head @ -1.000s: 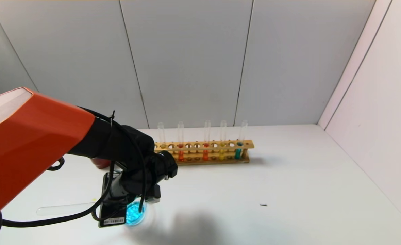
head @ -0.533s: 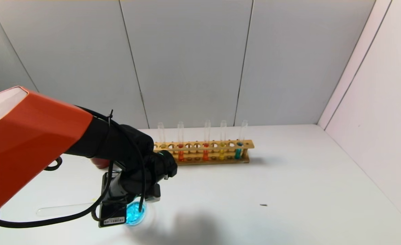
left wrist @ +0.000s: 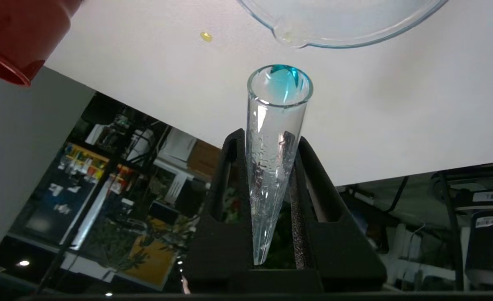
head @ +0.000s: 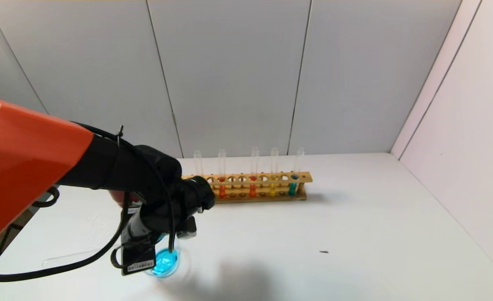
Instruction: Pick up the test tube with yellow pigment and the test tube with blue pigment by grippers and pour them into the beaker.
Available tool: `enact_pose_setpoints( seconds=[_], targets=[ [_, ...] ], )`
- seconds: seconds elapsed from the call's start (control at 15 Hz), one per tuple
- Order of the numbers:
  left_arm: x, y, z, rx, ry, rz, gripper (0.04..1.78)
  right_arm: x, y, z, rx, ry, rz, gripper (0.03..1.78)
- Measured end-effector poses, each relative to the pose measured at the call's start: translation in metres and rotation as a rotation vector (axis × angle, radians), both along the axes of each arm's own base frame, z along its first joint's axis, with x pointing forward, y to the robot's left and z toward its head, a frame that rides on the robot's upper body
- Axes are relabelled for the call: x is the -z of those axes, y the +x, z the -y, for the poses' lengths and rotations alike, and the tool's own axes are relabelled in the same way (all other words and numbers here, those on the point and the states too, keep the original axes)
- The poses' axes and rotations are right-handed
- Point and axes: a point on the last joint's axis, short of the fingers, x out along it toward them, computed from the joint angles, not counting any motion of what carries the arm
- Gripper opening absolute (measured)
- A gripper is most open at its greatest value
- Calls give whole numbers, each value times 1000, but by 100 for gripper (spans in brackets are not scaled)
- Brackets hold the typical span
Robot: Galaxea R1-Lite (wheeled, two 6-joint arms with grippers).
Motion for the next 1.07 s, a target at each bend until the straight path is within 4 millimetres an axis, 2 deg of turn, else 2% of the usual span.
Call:
enact_pose_setpoints(
  seconds=[0.27,0.6,0.8,1.07],
  targets=[
    [-44,2,-23,-149,-234,110,31,0,0,0,0,0,0,174],
    [-107,2,-78,-286,-513,381,31,0,0,0,0,0,0,174],
    [-128,8,-98,-331,-691,547,31,0,0,0,0,0,0,174],
    [-140,29,-110,-417,-829,767,31,0,0,0,0,0,0,174]
  ],
)
